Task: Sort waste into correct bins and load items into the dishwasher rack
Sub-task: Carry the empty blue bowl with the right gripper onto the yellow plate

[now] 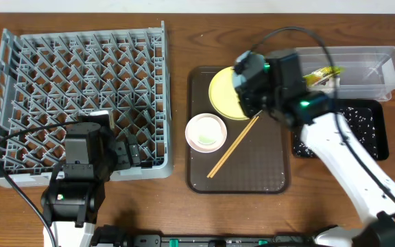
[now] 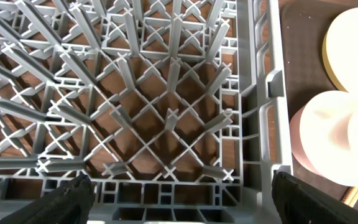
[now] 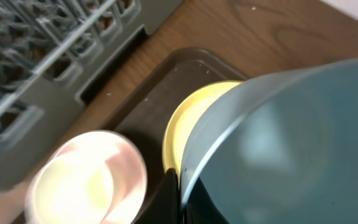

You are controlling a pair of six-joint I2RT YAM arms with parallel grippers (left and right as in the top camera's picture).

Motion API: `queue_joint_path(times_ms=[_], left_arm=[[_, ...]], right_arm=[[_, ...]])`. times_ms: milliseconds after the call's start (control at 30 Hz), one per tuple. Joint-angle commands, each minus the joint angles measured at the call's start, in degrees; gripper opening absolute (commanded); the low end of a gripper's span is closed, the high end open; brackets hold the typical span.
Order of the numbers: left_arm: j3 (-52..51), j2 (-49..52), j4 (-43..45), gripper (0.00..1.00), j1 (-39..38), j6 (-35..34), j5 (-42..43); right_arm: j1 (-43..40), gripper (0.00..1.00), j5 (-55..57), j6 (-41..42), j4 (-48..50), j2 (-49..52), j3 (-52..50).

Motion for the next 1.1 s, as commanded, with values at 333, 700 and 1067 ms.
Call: queue_joint_path(times_ms=[333, 700, 1067], left_arm=[[1.16, -0.02, 0.02, 0.93, -0.17, -0.28, 0.13], [1.16, -0.02, 0.02, 0.93, -0.17, -0.28, 0.13], [1.16, -0.02, 0.02, 0.93, -0.17, -0.28, 0.13]], right_arm=[[2.32, 0.01, 7.58, -0.07, 10.05, 18.12, 0.96], [2.32, 0.43, 3.82, 3.63, 8.87, 16.06, 0.98], [2.84, 0.43, -5.22, 8.96, -5.38, 3.89, 0.98]])
